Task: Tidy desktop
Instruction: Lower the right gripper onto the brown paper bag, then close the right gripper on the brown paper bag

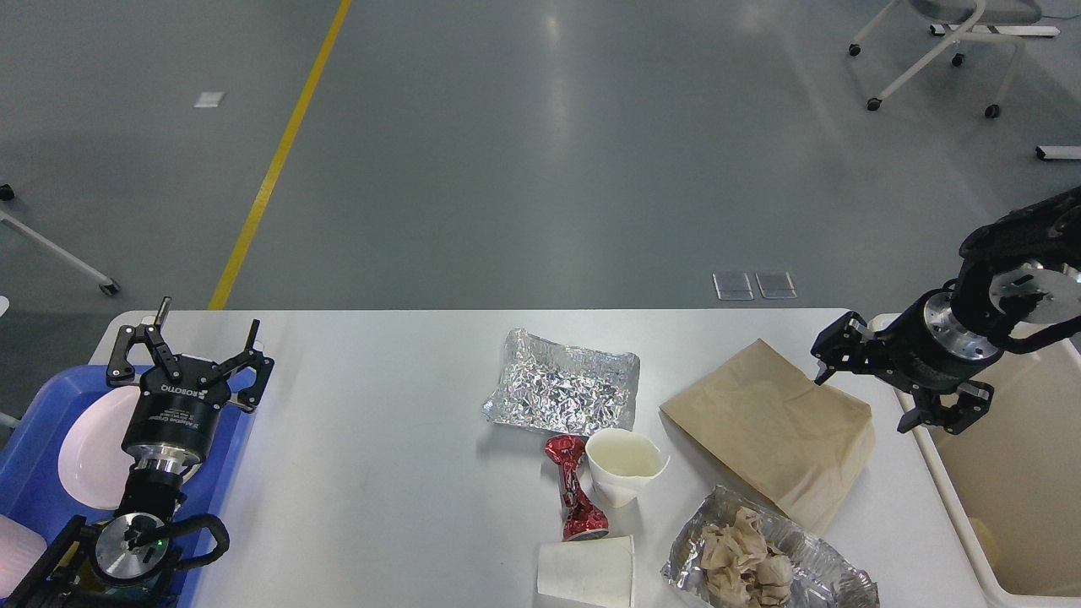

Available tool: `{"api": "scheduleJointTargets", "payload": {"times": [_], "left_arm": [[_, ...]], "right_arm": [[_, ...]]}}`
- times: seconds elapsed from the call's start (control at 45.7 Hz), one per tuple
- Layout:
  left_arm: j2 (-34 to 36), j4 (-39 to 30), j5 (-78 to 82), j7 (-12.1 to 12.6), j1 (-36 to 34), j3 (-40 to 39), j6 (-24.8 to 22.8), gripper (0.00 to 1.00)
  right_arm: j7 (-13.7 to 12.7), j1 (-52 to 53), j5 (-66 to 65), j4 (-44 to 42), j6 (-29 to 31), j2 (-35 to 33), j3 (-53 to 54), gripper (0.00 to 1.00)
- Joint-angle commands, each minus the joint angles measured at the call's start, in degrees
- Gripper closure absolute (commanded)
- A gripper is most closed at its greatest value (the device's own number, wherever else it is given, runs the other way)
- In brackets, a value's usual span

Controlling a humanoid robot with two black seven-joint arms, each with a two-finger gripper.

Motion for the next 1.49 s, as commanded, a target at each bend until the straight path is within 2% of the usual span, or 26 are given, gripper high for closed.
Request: {"api": "scheduleJointTargets", "payload": {"times": [0.0, 0.11, 0.394, 0.482, 0.591, 0.854, 0.898, 0.964, 1.051, 1.161, 1.248, 1.467], "left_arm": [[0.00, 0.00, 0.00, 0.04, 0.01, -0.02, 0.00, 0.04], [0.00, 0.00, 0.00, -0.05, 0.01, -0.02, 0.00, 0.04], [0.00, 0.00, 0.00, -0.05, 0.01, -0.02, 0.00, 0.04], [0.00, 0.00, 0.00, -0.05, 0.01, 0.07, 0.00, 0.04], [0.00, 0.00, 0.00, -0.05, 0.01, -0.02, 0.00, 0.04], [0.00, 0.00, 0.00, -0.05, 0.01, 0.07, 0.00, 0.04], [0.00, 0.00, 0.00, 0.04, 0.01, -0.02, 0.00, 0.04], [0.00, 0.00, 0.00, 0.04, 0.01, 0.07, 0.00, 0.04], [0.00, 0.00, 0.00, 0.04, 0.01, -0.02, 0.00, 0.04], [0.00, 0.00, 0.00, 0.04, 0.01, 0.07, 0.00, 0.04], [0.00, 0.00, 0.00, -0.05, 0.01, -0.02, 0.00, 0.04], [0.00, 0.00, 0.00, 0.04, 0.01, 0.07, 0.00, 0.04]], "right_arm": [[-0.01, -8.29, 1.78, -6.74, -2.08, 0.87, 0.66, 0.00], [0.51, -14.97, 1.78, -10.53, -4.28, 1.05, 2.68, 0.00], [0.60, -26.23, 1.08, -19.32, -4.81, 2.19, 12.35, 0.00], [0.60, -29.30, 1.08, -21.43, -7.08, 4.03, 12.53, 0.00], [0.51, -30.36, 0.73, -21.08, -11.40, 5.53, 12.53, 0.00], [0.51, -30.63, -0.50, -20.73, -13.33, 6.15, 12.79, 0.00], [0.43, -30.63, -0.33, -20.73, -14.30, 6.15, 12.97, 0.05], [0.51, -30.72, -0.32, -20.64, -15.88, 6.23, 12.97, 0.19], [0.43, -30.72, -0.32, -20.38, -16.15, 6.58, 12.97, 0.48], [0.51, -30.72, 0.03, -19.68, -16.41, 7.02, 12.97, 0.74], [0.51, -30.72, 0.20, -18.97, -16.67, 7.02, 12.97, 1.00], [0.34, -30.19, 2.67, -18.62, -16.76, 6.67, 12.97, 1.00]]}}
